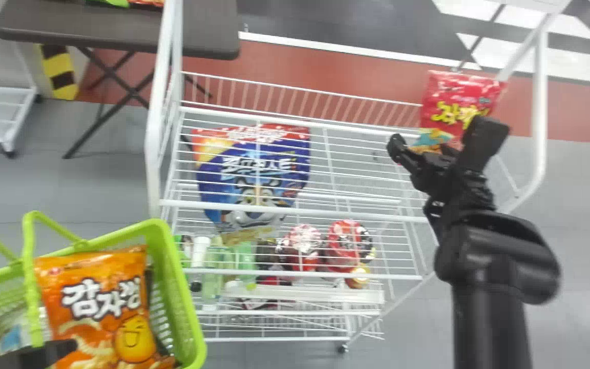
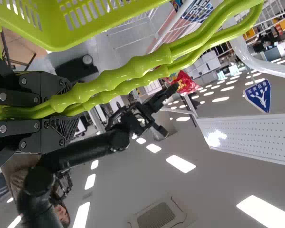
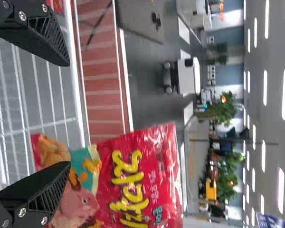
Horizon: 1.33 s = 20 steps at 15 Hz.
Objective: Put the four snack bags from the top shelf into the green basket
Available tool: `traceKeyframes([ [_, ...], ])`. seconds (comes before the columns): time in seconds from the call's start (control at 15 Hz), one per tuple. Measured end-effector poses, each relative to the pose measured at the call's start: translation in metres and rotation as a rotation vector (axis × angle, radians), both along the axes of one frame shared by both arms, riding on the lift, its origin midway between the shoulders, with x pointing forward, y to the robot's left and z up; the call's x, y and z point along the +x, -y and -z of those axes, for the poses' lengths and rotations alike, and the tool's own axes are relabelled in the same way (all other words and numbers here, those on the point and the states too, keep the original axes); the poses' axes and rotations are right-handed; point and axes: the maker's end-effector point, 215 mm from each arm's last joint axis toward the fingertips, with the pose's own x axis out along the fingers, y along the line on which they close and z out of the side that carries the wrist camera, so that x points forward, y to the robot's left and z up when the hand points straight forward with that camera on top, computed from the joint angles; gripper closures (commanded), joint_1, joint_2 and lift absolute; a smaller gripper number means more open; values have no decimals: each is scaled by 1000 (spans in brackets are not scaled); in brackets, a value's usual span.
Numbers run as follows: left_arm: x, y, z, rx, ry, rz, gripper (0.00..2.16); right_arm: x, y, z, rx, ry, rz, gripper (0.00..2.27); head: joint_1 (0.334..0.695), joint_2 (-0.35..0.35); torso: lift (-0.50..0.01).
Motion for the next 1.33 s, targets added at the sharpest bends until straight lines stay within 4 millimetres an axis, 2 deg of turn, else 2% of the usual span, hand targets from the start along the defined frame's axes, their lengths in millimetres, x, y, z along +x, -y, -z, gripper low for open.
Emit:
traceKeyframes([
  [0.27, 2, -8, 2, 3, -7, -13, 2148, 27, 58, 3, -39, -1, 121, 76, 695, -350, 0],
  [0.4, 5, -9, 3, 1, -9, -13, 2148, 39, 73, 6, -73, -24, 136, 161, 695, -350, 0],
  [0.47, 6, -9, 4, 0, -11, -12, 2148, 45, 76, 9, -84, -40, 137, 522, 695, -350, 0],
  [0.6, 7, -10, 5, -1, -15, -14, 2148, 53, 79, 16, -81, -64, 136, 1696, 695, -350, 0],
  [0.67, 8, -11, 6, -2, -18, -16, 2148, 53, 80, 16, -81, -61, 139, 2169, 695, -350, 0],
  [0.8, 9, -12, 7, -3, -20, -19, 2148, 50, 89, 12, -99, -46, 190, 2256, 695, -350, 0],
  [1.0, 10, -11, 8, -5, -22, -18, 2148, 42, 87, 10, -101, -21, 202, 2260, 695, -350, 0],
  [1.2, 10, -12, 8, -4, -22, -20, 2148, 28, 80, -7, -75, 39, 198, 2260, 695, -350, 0],
  [1.33, 10, -13, 9, -5, -24, -23, 2148, 7, 62, -23, -34, 79, 171, 2260, 695, -350, 0],
])
